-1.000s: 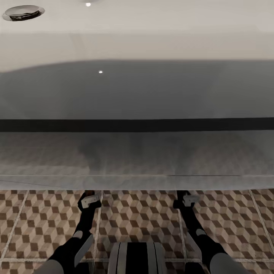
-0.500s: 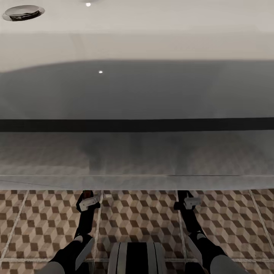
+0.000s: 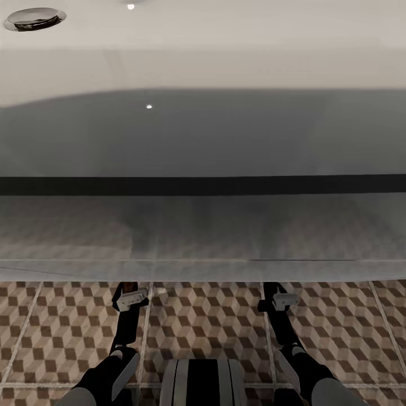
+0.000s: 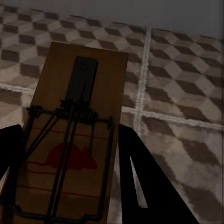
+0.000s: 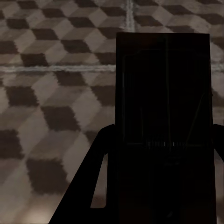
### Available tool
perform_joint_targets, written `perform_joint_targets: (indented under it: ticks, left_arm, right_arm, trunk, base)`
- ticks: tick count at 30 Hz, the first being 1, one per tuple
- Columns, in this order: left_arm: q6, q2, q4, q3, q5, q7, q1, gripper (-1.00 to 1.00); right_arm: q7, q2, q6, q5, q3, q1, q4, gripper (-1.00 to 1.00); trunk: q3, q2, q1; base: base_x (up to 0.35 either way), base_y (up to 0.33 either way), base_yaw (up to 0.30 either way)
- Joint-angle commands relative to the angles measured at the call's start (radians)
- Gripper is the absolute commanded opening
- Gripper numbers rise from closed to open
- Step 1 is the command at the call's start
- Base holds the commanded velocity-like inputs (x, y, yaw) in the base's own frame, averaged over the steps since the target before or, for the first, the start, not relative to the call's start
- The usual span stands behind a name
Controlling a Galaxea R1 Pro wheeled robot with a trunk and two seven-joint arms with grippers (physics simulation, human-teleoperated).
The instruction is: Take the four mousetraps from the cabinet in the bathroom and place them on the bathroom floor. Make sure all four end up on the same floor surface, and ensure that at least two of them are either under or directly next to the same bathroom sink.
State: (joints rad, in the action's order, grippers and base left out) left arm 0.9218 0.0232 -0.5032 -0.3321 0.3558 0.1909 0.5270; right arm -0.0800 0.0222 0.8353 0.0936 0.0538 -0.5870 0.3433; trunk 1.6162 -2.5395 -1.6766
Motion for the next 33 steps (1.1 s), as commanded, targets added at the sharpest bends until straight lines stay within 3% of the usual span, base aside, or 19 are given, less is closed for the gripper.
perform_joint_targets:
  ticks: [1,12,33]
  left_arm:
    - [0.001,0.001,-0.001,-0.008,-0.005,0.015,0.001,-1.00]
    - [-0.001,0.011,-0.005,-0.004,-0.010,0.007,0.001,-1.00]
    - [-0.037,0.004,0.026,-0.004,-0.012,0.012,0.001,-1.00]
  right_arm:
    - [-0.007,0.002,0.004,0.011,0.005,0.000,0.001,-1.00]
    - [-0.007,0.008,0.004,0.015,0.002,0.000,0.013,-1.00]
    - [-0.007,0.008,0.001,0.015,0.001,0.000,0.014,-1.00]
  trunk:
    - [0.000,0.000,0.000]
    - [0.000,0.000,0.000]
    - [0.000,0.000,0.000]
  base:
    - [0.000,0.000,0.000]
    - [0.000,0.000,0.000]
    - [0.000,0.000,0.000]
